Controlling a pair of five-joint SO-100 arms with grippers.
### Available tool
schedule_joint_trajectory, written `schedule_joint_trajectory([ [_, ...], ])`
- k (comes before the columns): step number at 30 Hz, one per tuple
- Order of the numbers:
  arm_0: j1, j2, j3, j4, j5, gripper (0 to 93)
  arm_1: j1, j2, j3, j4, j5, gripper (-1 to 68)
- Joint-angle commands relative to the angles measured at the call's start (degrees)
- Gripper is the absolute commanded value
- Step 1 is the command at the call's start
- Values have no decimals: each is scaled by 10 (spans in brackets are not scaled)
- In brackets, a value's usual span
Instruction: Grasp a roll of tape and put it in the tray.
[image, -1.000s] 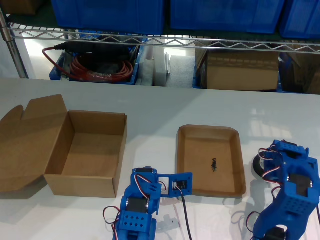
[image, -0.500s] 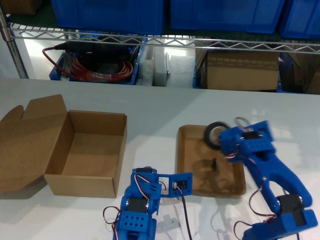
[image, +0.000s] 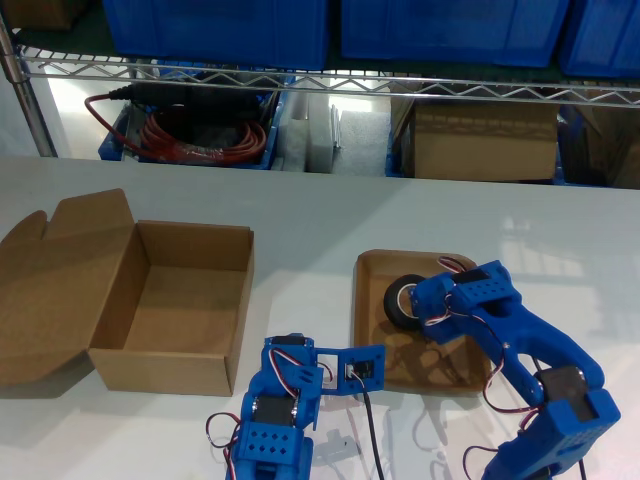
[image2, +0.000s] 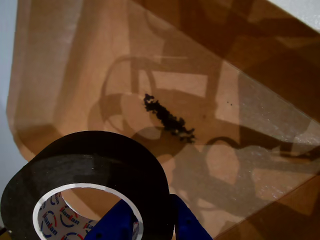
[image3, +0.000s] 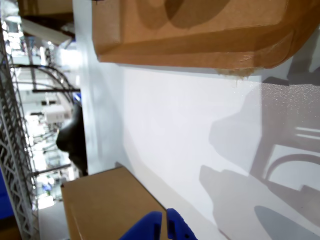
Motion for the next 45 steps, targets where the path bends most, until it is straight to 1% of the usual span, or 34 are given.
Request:
schedule_joint_trajectory([
  [1, -5, 5, 17, -8, 4, 2, 2, 4, -23, -8, 5, 136],
  [2, -5, 5, 17, -8, 4, 2, 3, 3, -24, -8, 6, 221],
  [4, -5, 5, 17, -8, 4, 2, 3, 2, -24, -8, 6, 309],
  [5, -5, 5, 17, -8, 4, 2, 3, 2, -23, -8, 6, 320],
  [9, -5, 5, 17, -8, 4, 2, 4, 5, -21, -8, 6, 309],
  [13, -5, 5, 17, -8, 4, 2, 9, 15, -20, -8, 8, 288],
  [16, -5, 5, 17, -8, 4, 2, 33, 50, -18, -7, 9, 255],
  [19, -5, 5, 17, -8, 4, 2, 93, 109, -15, -4, 9, 156],
  [21, -5, 5, 17, -8, 4, 2, 153, 171, 11, -10, 0, 1],
  [24, -5, 5, 17, -8, 4, 2, 242, 311, 126, -34, -5, 0],
  [26, -5, 5, 17, -8, 4, 2, 279, 437, 250, -66, -8, 0],
  [27, -5, 5, 17, -8, 4, 2, 286, 507, 316, -76, -20, 0],
  [31, -5, 5, 17, -8, 4, 2, 274, 750, 533, -73, -55, 0],
  [34, -5, 5, 17, -8, 4, 2, 272, 840, 605, -47, -63, 0],
  [38, -5, 5, 17, -8, 4, 2, 272, 883, 634, -11, -54, 0],
  [45, -5, 5, 17, -8, 4, 2, 262, 883, 664, -31, -49, 0],
])
